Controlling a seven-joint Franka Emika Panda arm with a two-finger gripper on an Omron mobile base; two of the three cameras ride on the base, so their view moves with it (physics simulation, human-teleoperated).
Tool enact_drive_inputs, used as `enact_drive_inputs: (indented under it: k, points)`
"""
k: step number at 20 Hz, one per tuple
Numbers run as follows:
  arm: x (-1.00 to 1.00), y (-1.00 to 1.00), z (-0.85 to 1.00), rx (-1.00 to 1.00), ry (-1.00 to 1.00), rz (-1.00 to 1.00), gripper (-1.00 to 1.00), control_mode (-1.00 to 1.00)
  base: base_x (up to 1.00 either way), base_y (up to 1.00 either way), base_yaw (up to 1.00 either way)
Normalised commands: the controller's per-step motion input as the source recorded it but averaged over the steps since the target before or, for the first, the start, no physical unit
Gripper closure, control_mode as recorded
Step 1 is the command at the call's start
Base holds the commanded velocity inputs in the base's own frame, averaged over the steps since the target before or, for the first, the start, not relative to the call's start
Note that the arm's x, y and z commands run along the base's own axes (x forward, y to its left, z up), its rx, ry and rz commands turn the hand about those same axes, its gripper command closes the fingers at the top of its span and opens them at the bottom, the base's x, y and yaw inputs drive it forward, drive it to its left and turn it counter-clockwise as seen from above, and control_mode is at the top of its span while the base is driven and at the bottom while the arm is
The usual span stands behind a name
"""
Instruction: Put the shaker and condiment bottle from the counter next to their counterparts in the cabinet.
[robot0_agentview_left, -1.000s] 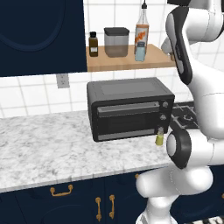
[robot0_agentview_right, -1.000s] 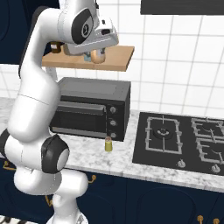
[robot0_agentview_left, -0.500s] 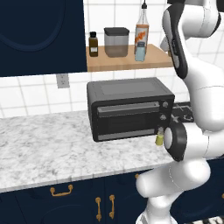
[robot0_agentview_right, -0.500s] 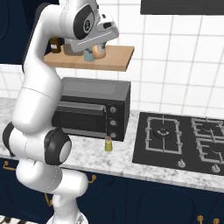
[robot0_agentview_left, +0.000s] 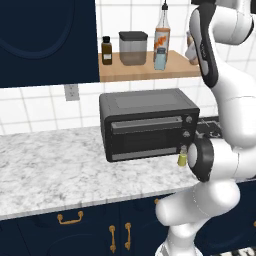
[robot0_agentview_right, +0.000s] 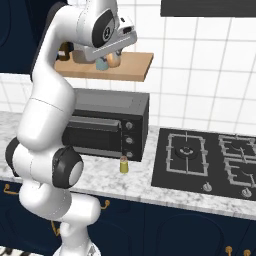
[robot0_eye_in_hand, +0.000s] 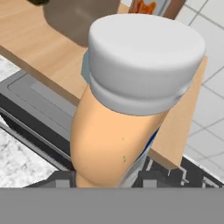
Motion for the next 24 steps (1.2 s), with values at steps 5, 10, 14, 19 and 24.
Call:
enact_drive_inputs:
  k: [5,10,14,19,24]
  points:
    - [0.24,0.00,-0.06,-0.01,-0.01,0.04,1.00,-1.00,0.00,0.00,0.00]
    - [0.28,0.00,-0.01,0.00,-0.01,0.02,1.00,-1.00,0.00,0.00,0.00]
    - [0.38,0.00,-0.02,0.00,0.00,0.01,1.00,-1.00,0.00,0.00,0.00]
    - [0.36,-0.05,-0.18,0.01,0.00,0.02,1.00,-1.00,0.00,0.00,0.00]
    - [0.08,-0.10,-0.28,0.12,-0.01,0.00,1.00,-1.00,0.00,0.00,0.00]
